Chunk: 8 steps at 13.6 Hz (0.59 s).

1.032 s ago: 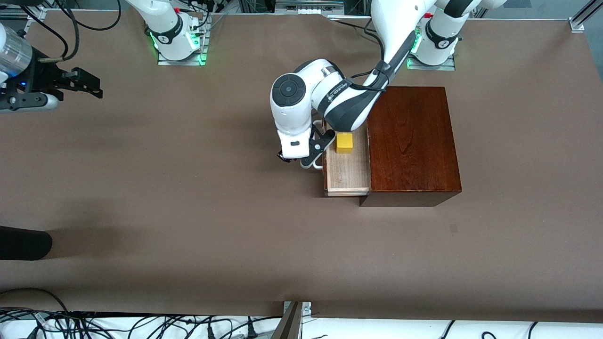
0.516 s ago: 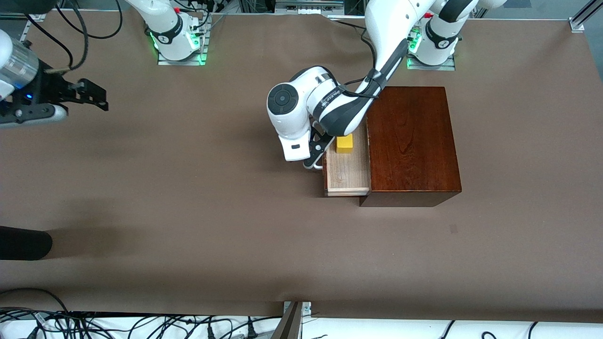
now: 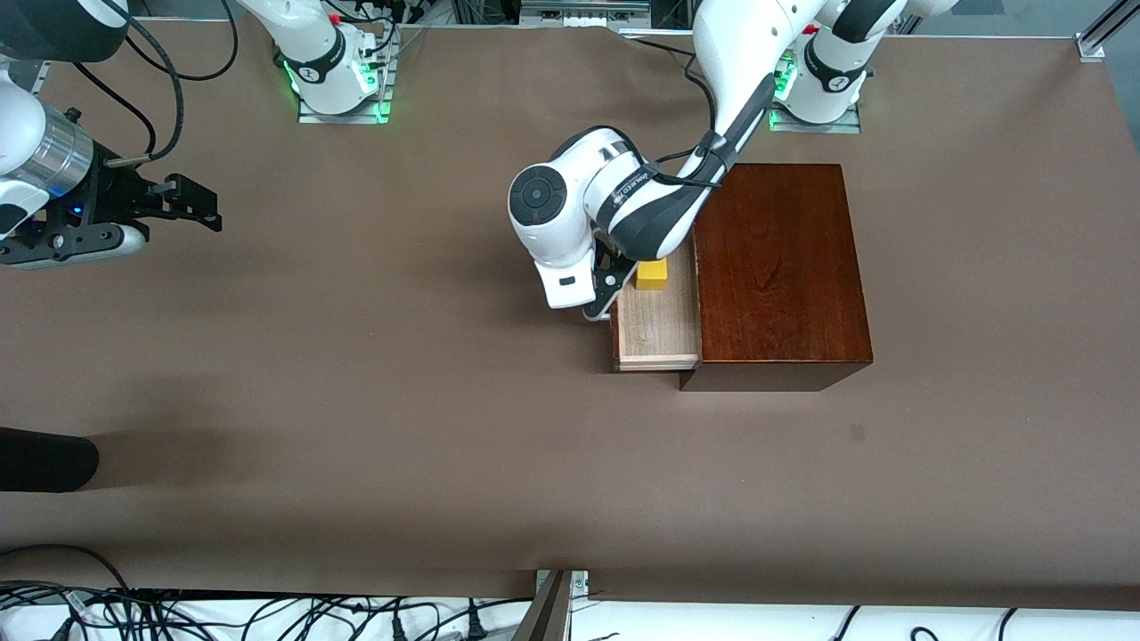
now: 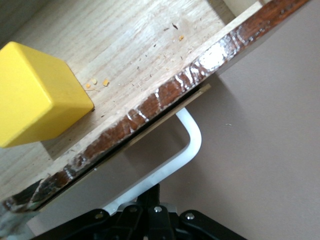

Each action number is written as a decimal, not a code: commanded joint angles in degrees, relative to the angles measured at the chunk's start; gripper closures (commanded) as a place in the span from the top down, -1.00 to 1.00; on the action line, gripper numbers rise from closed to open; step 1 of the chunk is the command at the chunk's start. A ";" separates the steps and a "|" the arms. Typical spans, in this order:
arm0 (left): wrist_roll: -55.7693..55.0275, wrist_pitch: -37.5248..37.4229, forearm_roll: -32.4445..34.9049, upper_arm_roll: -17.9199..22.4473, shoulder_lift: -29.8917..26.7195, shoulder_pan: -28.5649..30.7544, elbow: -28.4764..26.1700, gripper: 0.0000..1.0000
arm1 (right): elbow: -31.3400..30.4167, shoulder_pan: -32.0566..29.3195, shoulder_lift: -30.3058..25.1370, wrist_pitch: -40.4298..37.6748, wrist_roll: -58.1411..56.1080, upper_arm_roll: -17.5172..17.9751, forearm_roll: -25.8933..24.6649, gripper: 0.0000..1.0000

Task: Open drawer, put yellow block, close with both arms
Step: 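Push the drawer front into the box with the left gripper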

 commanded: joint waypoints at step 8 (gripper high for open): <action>7.95 -8.16 1.96 0.57 -6.21 5.39 -5.03 -1.00 | 1.39 0.37 -1.46 -3.06 -1.60 -1.94 1.14 1.00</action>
